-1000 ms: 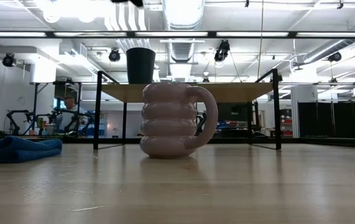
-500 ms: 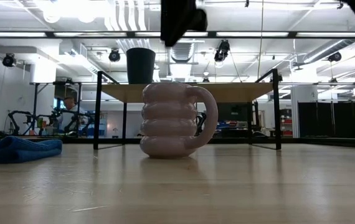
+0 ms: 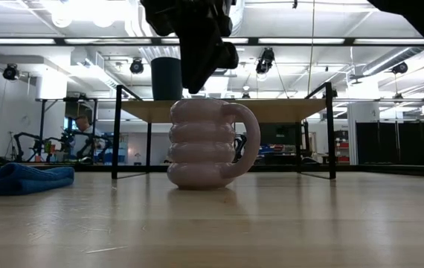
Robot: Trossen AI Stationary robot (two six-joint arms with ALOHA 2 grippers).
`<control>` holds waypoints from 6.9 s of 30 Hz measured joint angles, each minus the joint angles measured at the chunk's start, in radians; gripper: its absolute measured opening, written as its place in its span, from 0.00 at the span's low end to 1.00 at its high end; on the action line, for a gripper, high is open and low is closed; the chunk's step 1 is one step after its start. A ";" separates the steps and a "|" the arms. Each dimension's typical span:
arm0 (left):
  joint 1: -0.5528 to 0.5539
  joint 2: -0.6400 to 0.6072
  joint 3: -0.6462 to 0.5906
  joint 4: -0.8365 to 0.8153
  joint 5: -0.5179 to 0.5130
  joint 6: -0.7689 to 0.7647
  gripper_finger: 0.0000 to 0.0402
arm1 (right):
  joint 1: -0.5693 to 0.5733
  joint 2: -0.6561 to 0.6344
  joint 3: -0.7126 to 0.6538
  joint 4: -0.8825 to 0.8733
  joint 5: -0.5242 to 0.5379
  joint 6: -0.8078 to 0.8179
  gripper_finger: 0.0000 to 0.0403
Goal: Stack small to large cups/mugs on shelf
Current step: Put the light purple mug on the shelf, then put the purple glass on the shelf
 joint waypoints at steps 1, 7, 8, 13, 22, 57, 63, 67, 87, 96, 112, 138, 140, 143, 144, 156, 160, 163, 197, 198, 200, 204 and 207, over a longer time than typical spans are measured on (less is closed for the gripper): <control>0.000 0.003 -0.003 0.000 0.000 0.002 0.21 | -0.001 0.000 0.000 0.004 0.000 0.004 0.17; 0.000 0.029 -0.006 -0.003 0.001 0.027 0.21 | -0.004 0.004 0.000 0.030 -0.001 0.008 0.17; 0.000 0.031 -0.006 -0.006 0.001 0.028 0.21 | -0.004 0.005 -0.002 0.032 -0.001 0.008 0.17; 0.000 0.036 -0.006 -0.010 0.001 0.028 0.21 | -0.006 0.009 -0.015 0.044 0.002 0.008 0.17; 0.000 0.031 -0.005 -0.009 0.002 0.028 0.21 | -0.010 0.009 -0.088 0.062 -0.004 0.049 0.17; 0.000 0.030 -0.006 -0.007 -0.032 0.072 0.21 | 0.044 -0.215 0.006 -0.172 0.005 0.053 0.05; 0.000 0.038 -0.006 -0.005 -0.032 0.072 0.21 | -0.001 -0.303 0.006 -0.183 0.120 0.053 0.05; 0.000 0.050 -0.007 -0.003 -0.032 0.072 0.21 | -0.060 -0.345 0.006 -0.179 0.193 0.022 0.05; 0.000 0.067 -0.006 0.001 -0.032 0.082 0.21 | -0.356 -0.319 0.003 -0.096 0.061 -0.288 0.07; 0.000 0.065 -0.007 0.001 -0.032 0.150 0.21 | -0.372 -0.315 0.001 -0.092 0.005 -0.426 0.07; 0.000 0.063 -0.007 0.001 -0.032 0.186 0.21 | -0.435 -0.249 0.001 -0.097 -0.074 -0.476 0.07; 0.000 0.063 -0.008 0.000 -0.032 0.185 0.21 | -0.442 -0.246 0.004 -0.053 -0.029 -0.438 0.23; 0.000 0.063 -0.008 0.000 -0.032 0.185 0.21 | -0.442 -0.246 0.004 -0.052 -0.025 -0.437 0.23; 0.000 0.063 -0.009 0.000 -0.032 0.185 0.21 | -0.442 -0.246 0.004 -0.049 -0.023 -0.437 0.22; 0.000 0.063 -0.009 0.000 -0.032 0.185 0.21 | -0.442 -0.247 0.004 -0.048 -0.023 -0.437 0.23; 0.002 0.064 -0.009 0.001 -0.032 0.231 0.21 | -0.438 -0.289 0.010 -0.025 -0.022 -0.403 0.22; 0.002 0.065 -0.009 0.001 -0.032 0.232 0.21 | -0.424 -0.332 0.010 -0.008 -0.024 -0.365 0.22; 0.002 0.065 -0.009 0.001 -0.032 0.232 0.21 | -0.405 -0.378 0.010 -0.016 -0.032 -0.317 0.21; 0.003 0.065 -0.013 0.001 -0.033 0.236 0.21 | 0.397 -0.772 -0.520 -0.232 -0.205 1.290 0.20; 0.003 0.065 -0.013 0.001 -0.033 0.236 0.21 | 0.420 -0.772 -0.541 -0.232 -0.229 1.346 0.19; 0.003 0.066 -0.013 0.001 -0.032 0.236 0.21 | 0.469 -0.772 -0.584 -0.226 -0.281 1.476 0.19; 0.003 0.066 -0.013 0.001 -0.033 0.235 0.21 | 0.558 -0.771 -0.655 -0.166 -0.304 1.691 0.19; 0.003 0.066 -0.013 0.001 -0.033 0.236 0.21 | 0.602 -0.771 -0.701 -0.099 -0.304 1.815 0.19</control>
